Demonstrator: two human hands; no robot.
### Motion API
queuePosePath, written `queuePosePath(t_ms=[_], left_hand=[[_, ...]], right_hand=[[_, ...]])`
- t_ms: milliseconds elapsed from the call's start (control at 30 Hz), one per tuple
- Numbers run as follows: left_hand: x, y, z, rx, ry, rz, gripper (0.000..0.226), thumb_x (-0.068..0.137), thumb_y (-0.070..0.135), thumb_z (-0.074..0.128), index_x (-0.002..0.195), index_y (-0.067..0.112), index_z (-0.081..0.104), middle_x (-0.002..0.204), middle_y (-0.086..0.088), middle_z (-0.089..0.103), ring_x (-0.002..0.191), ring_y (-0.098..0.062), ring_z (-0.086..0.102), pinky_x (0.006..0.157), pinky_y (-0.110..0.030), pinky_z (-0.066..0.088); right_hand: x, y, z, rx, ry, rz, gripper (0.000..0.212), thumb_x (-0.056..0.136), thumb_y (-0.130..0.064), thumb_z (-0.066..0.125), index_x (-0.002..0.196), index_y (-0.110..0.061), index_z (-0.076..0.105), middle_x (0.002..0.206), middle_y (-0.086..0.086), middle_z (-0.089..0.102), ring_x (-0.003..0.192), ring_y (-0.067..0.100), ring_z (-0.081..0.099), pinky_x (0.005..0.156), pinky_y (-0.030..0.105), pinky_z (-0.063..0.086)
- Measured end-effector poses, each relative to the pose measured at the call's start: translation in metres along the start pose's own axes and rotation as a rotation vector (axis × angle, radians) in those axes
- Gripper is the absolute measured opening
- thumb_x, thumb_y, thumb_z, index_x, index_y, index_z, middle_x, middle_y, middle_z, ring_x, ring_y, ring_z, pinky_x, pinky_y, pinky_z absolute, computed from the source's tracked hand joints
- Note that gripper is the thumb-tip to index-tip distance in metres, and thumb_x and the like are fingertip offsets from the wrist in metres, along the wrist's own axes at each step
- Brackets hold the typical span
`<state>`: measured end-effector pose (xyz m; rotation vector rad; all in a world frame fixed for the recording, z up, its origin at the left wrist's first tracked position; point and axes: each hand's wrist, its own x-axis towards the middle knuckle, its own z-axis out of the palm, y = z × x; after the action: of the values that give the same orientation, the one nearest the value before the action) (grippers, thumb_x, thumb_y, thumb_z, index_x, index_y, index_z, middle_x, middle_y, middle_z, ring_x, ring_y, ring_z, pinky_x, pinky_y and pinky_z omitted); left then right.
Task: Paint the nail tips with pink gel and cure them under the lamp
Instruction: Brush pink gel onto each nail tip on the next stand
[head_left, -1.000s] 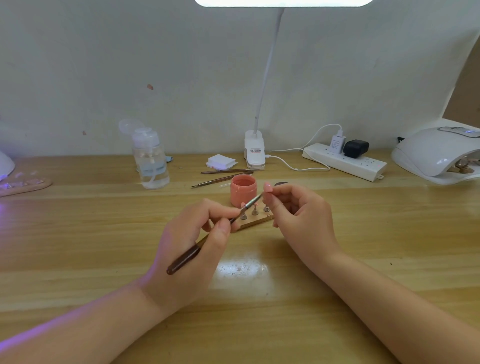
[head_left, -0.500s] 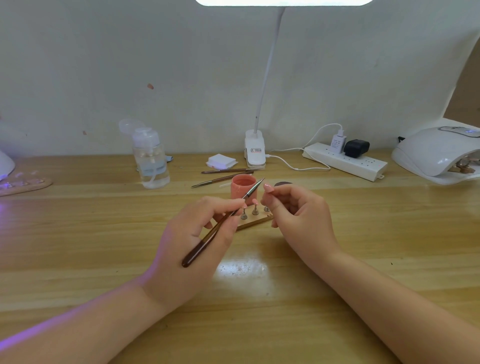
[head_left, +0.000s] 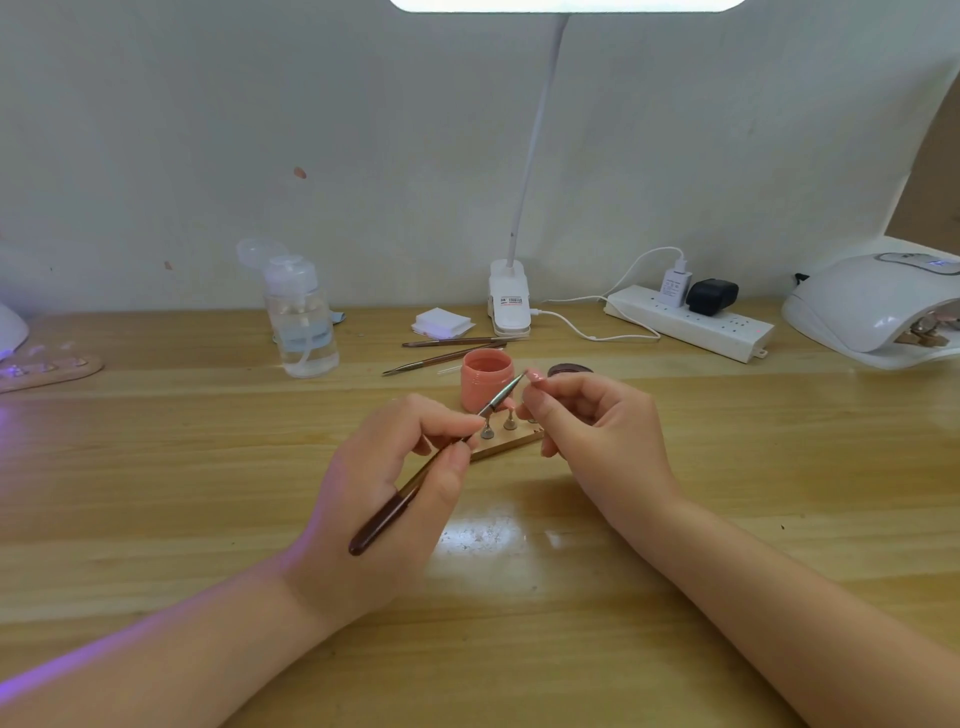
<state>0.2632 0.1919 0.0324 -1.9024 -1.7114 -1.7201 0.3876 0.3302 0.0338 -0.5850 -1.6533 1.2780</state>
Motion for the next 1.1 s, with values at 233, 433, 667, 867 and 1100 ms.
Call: queuePosePath(t_ms=[233,433,667,867,1100], left_hand=[[0.0001,-0.0008,-0.0007,0.014,-0.028,0.037,0.018,0.089,0.024,0.049,0.096,0.025,0.065,0.091,0.01,0.067,0.091,-0.015,0.064,0.08,-0.036,0.05],[-0.0002,0.0033,-0.0003,0.025,0.003,-0.019,0.021,0.09,0.031,0.049,0.107,0.039,0.058,0.101,0.017,0.067,0.093,-0.004,0.06,0.082,-0.017,0.044],[-0.0007,0.0014,0.0009,0.077,-0.015,0.005,0.021,0.09,0.031,0.049,0.109,0.037,0.057,0.098,0.013,0.067,0.094,-0.003,0.059,0.082,-0.017,0.044],[-0.0016,0.0009,0.0019,0.066,-0.006,-0.022,0.02,0.09,0.032,0.049,0.107,0.04,0.058,0.102,0.015,0.065,0.094,-0.003,0.059,0.082,-0.016,0.043],[-0.0007,0.0019,0.0028,0.069,-0.004,-0.043,0.02,0.091,0.034,0.048,0.108,0.04,0.057,0.104,0.022,0.064,0.096,0.0,0.057,0.082,-0.012,0.041]], right_hand=[[-0.0002,-0.0014,-0.0001,-0.012,0.018,-0.012,0.005,0.084,-0.009,0.071,0.083,-0.013,0.071,0.07,0.003,0.071,0.05,0.005,0.056,0.049,0.016,0.045],[-0.0012,0.0013,-0.0002,-0.133,0.04,-0.069,0.005,0.085,-0.012,0.072,0.09,-0.014,0.071,0.076,0.003,0.071,0.061,0.024,0.062,0.06,0.041,0.056],[-0.0012,0.0014,0.0007,-0.16,0.044,-0.094,0.006,0.086,-0.012,0.072,0.088,-0.018,0.071,0.074,-0.001,0.072,0.06,0.01,0.062,0.065,0.045,0.056],[-0.0012,0.0017,0.0013,-0.162,0.039,-0.096,0.008,0.086,-0.013,0.072,0.086,-0.021,0.071,0.073,-0.002,0.071,0.059,0.01,0.061,0.064,0.045,0.056],[-0.0004,0.0042,0.0003,-0.156,0.039,-0.097,0.005,0.085,-0.013,0.072,0.088,-0.017,0.071,0.075,0.001,0.071,0.062,0.021,0.062,0.063,0.044,0.056]])
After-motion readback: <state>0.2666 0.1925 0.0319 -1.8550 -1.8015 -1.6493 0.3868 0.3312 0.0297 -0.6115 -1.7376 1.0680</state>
